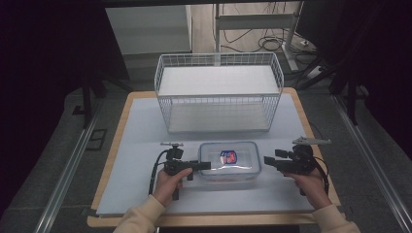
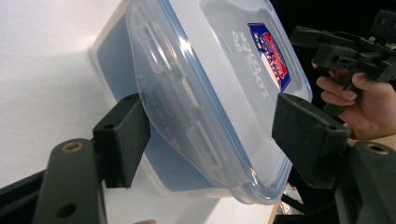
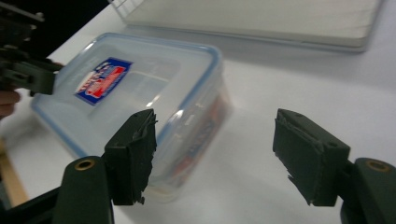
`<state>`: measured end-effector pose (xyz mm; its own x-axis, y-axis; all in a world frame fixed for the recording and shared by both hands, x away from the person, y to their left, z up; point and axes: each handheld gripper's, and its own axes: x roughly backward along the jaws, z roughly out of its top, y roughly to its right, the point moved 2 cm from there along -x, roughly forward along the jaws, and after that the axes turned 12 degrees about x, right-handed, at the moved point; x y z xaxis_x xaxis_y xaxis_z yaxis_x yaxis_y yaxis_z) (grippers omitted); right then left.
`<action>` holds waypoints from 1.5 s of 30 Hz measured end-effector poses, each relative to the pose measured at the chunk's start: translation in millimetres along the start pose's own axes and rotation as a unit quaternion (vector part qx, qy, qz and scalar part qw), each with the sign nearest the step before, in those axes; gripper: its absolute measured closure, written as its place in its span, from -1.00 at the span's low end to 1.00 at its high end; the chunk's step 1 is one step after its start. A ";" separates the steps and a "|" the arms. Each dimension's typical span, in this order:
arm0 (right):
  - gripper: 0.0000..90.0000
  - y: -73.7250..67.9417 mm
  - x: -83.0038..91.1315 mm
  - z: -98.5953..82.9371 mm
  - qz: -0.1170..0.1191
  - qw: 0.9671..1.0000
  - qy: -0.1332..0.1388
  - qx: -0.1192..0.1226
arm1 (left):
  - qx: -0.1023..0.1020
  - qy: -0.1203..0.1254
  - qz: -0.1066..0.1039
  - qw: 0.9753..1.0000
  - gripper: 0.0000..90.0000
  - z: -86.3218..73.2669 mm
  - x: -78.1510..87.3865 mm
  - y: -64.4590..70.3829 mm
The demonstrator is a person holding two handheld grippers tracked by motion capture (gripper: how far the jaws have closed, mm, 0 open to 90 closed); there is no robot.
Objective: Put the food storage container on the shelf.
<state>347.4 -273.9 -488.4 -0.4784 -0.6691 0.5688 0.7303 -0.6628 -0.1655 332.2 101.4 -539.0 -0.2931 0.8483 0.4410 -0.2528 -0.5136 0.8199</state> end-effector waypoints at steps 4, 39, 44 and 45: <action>-0.37 -0.6 -6.4 2.5 0.027 1.000 -0.007 -0.010 | 0.002 -0.001 -0.001 1.000 -0.37 0.4 0.2 -0.5; -0.25 6.2 -47.6 -0.2 0.158 0.975 -0.058 -0.145 | -0.001 0.000 -0.001 1.000 -0.37 0.2 0.1 -0.5; -0.21 7.8 -46.5 -1.0 0.162 0.973 -0.058 -0.152 | -0.003 0.000 -0.001 1.000 -0.37 0.1 0.3 -0.4; -0.19 8.7 -46.1 -1.7 0.165 0.972 -0.056 -0.156 | -0.004 0.000 -0.001 1.000 -0.36 0.2 0.6 -0.5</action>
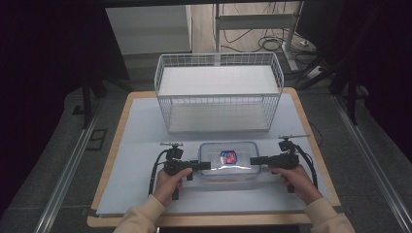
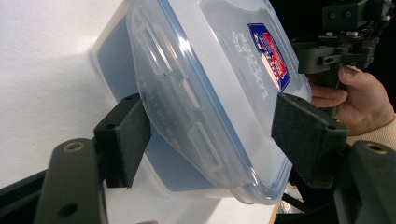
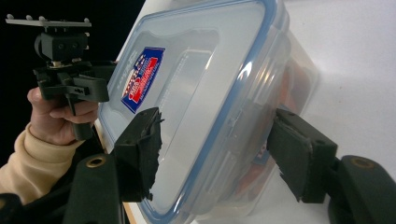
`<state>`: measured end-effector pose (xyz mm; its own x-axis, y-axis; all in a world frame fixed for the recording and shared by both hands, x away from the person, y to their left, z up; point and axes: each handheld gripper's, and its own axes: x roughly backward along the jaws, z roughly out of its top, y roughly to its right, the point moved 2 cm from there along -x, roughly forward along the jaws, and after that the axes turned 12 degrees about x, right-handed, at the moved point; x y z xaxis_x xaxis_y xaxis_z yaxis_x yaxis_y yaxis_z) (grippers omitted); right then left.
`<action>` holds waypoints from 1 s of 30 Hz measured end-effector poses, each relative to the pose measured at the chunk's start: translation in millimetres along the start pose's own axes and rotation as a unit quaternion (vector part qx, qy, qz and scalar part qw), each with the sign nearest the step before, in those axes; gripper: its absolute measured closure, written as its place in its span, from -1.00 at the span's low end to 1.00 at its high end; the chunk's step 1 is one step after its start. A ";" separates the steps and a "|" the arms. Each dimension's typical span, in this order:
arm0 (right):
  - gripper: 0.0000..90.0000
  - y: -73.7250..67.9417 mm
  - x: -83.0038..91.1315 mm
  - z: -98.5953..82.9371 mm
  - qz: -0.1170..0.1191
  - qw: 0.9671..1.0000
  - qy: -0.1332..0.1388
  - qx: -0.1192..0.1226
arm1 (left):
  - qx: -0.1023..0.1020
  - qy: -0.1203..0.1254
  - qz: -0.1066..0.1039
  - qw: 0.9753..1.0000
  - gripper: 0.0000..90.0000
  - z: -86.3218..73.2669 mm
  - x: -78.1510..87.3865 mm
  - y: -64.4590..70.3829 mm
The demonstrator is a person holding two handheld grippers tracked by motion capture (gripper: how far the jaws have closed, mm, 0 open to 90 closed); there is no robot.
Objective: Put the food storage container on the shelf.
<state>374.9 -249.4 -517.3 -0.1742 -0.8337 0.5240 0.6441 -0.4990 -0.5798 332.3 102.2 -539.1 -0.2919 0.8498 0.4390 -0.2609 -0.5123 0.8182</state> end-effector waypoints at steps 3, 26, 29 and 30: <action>-0.18 0.2 0.4 -0.2 0.001 1.000 0.002 -0.001 | -0.001 0.000 0.001 1.000 -0.34 -0.1 0.6 0.4; 0.08 -15.2 13.4 -7.5 -0.010 0.999 0.022 0.021 | -0.036 0.020 0.004 0.999 -0.09 -9.2 12.4 11.1; 0.09 -17.1 14.7 -9.5 -0.012 0.999 0.026 0.028 | -0.040 0.023 0.005 0.999 -0.07 -10.8 13.3 12.2; 0.09 -17.9 14.9 -9.6 -0.014 0.999 0.026 0.031 | -0.041 0.023 0.004 0.999 -0.06 -11.2 13.6 12.4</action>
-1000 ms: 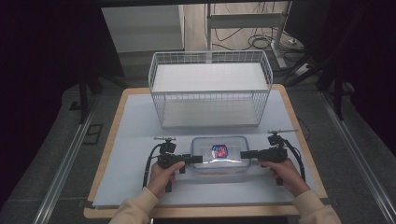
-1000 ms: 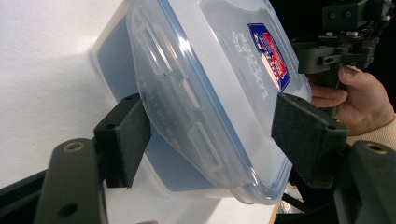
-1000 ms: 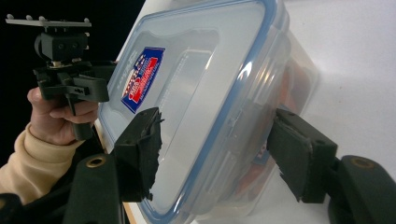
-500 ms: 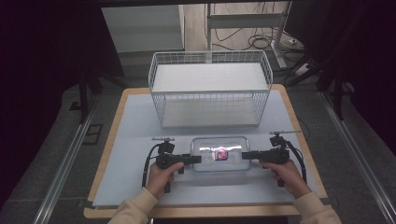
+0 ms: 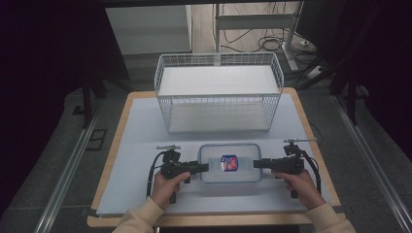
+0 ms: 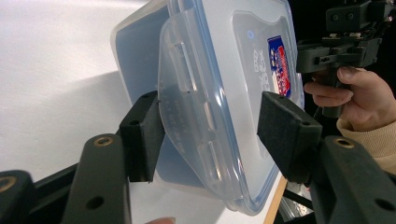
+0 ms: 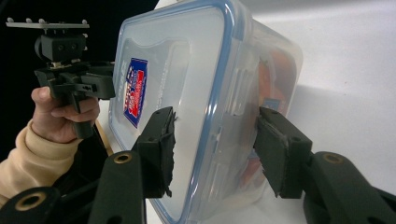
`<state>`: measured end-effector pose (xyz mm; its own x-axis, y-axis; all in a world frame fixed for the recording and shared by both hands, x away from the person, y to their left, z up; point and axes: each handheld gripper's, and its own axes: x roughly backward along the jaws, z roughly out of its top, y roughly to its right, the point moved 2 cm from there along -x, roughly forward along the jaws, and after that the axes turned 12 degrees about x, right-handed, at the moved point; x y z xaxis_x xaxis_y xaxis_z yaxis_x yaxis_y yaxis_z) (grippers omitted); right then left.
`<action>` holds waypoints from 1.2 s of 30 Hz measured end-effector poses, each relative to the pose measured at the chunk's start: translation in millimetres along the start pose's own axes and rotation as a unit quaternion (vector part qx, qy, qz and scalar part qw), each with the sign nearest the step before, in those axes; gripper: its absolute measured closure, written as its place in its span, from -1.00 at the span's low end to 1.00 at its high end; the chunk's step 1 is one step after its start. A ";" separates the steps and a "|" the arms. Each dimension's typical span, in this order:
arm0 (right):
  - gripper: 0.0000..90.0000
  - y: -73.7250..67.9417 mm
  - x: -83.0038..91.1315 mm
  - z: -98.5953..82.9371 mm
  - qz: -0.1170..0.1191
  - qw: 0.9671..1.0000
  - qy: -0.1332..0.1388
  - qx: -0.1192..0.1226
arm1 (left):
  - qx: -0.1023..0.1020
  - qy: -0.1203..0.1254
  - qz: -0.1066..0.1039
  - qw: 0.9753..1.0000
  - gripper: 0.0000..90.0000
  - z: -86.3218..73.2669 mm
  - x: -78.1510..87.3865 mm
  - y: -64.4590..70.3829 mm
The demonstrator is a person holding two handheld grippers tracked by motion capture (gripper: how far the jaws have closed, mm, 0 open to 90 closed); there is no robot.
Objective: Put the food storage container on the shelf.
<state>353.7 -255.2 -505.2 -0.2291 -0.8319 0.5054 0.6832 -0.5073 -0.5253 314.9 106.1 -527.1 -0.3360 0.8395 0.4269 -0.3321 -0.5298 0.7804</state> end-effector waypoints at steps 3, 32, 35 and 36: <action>0.10 -1.3 0.7 -0.4 -0.002 1.000 -0.001 0.002 | -0.001 0.000 -0.001 1.000 -0.05 -0.7 0.6 0.5; 0.18 -13.7 2.4 -3.1 -0.011 0.999 0.019 0.031 | -0.029 0.023 0.013 0.999 0.08 -6.4 12.3 9.5; 0.18 -14.7 3.1 -2.4 -0.010 0.999 0.022 0.031 | -0.032 0.025 0.013 0.999 0.08 -6.1 13.6 11.0; 0.18 -15.1 3.3 -2.1 -0.010 0.999 0.023 0.032 | -0.032 0.027 0.013 0.999 0.08 -6.0 13.9 11.4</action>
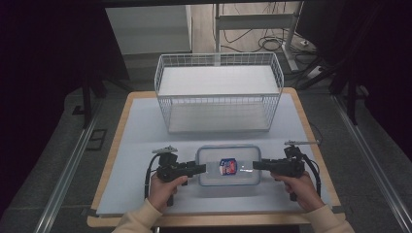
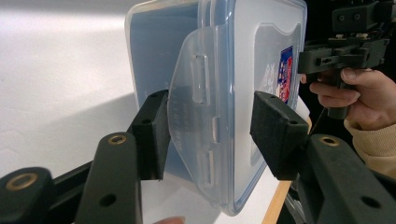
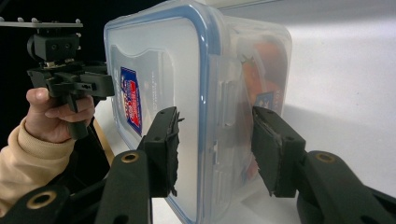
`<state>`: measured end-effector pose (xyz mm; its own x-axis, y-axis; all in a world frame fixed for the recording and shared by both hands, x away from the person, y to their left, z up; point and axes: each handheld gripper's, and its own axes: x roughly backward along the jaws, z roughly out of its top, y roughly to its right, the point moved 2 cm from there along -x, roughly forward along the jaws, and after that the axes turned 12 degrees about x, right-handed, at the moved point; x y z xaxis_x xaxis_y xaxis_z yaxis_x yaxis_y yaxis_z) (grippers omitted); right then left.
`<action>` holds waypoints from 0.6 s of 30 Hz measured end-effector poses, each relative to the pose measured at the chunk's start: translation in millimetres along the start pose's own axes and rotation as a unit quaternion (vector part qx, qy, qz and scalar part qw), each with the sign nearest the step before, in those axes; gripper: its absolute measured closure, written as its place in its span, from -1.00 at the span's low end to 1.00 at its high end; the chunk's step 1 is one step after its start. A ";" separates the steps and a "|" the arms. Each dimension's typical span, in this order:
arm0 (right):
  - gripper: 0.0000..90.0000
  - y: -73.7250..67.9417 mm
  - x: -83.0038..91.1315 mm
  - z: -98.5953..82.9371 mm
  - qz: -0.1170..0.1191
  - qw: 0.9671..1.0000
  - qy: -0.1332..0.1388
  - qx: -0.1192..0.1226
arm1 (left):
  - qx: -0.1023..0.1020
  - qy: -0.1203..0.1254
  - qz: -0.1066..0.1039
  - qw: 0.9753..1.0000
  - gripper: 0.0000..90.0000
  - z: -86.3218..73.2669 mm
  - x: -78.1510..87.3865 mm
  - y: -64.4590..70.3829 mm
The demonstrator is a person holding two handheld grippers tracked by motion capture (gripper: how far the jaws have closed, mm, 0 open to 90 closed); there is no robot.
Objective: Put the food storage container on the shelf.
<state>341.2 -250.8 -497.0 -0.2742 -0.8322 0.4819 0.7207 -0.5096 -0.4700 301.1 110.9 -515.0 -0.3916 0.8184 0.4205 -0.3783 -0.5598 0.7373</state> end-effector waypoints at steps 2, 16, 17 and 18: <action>0.18 -0.6 0.3 0.8 0.000 1.000 0.002 0.003 | -0.001 0.001 0.000 1.000 0.08 0.2 0.7 0.8; 0.17 -6.1 -0.3 8.3 0.002 1.000 0.014 0.014 | -0.017 0.008 0.005 1.000 0.08 5.7 10.0 6.3; 0.17 -6.6 -0.4 9.1 0.001 1.000 0.016 0.016 | -0.018 0.008 0.005 1.000 0.08 6.1 10.4 6.4; 0.17 -7.0 -0.3 9.7 0.001 1.000 0.015 0.018 | -0.019 0.008 0.006 1.000 0.08 6.7 11.2 6.6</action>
<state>342.3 -244.8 -486.7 -0.2920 -0.8395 0.4583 0.7433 -0.5007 -0.4437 299.9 117.3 -501.9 -0.4091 0.8098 0.4206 -0.4057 -0.5742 0.7111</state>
